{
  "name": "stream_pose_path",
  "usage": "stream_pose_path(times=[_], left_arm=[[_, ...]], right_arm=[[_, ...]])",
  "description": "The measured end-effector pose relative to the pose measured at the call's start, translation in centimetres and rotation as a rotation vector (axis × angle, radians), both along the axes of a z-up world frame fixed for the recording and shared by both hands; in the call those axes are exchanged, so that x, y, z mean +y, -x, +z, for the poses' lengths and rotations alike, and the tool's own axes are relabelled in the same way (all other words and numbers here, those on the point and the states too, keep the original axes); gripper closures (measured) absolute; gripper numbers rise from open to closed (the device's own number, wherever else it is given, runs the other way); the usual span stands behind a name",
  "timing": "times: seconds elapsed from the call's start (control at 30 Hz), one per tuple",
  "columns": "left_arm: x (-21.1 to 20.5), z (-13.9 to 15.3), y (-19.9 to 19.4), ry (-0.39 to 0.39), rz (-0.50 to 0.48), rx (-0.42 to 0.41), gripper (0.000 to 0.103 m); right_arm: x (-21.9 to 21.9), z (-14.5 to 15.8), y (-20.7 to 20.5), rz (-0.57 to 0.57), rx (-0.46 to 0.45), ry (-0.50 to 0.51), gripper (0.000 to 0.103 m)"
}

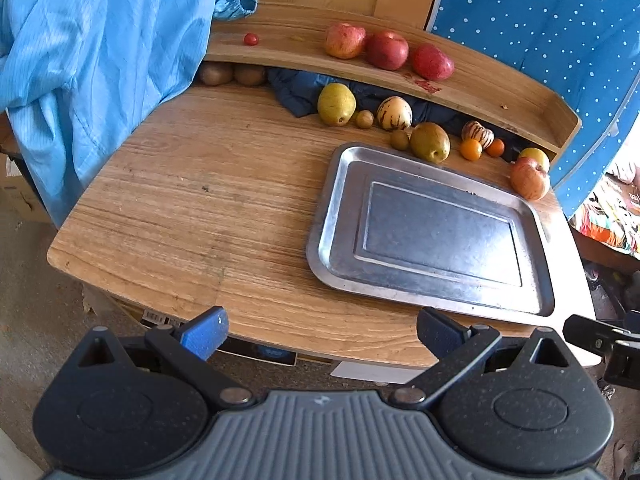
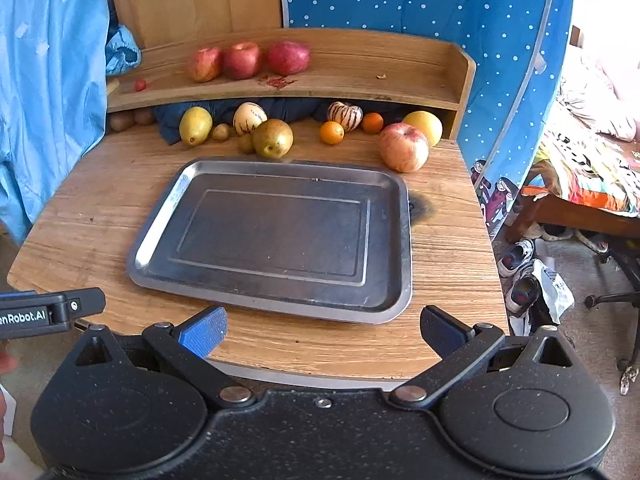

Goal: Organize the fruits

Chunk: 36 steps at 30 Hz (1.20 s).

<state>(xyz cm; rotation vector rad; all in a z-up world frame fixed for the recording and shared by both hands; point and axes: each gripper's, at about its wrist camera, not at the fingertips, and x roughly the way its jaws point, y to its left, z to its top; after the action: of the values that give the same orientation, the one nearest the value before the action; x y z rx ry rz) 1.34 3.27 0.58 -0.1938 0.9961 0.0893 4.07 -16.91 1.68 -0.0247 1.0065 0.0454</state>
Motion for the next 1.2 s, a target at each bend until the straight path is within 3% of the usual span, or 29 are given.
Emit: stream_pose_path(times=[0.6, 0.87, 1.2], left_arm=[[0.3, 0.6, -3.0, -0.004, 0.019, 0.008, 0.001], [2.0, -0.1, -9.0, 0.026, 0.012, 0.014, 0.001], [4.3, -1.1, -18.7, 0.047, -0.073, 0.017, 0.001]], right_arm=[[-0.6, 0.3, -2.3, -0.035, -0.034, -0.037, 0.001], [-0.7, -0.9, -5.6, -0.03, -0.078, -0.105, 0.001], [4.2, -2.0, -11.1, 0.092, -0.152, -0.088, 0.001]])
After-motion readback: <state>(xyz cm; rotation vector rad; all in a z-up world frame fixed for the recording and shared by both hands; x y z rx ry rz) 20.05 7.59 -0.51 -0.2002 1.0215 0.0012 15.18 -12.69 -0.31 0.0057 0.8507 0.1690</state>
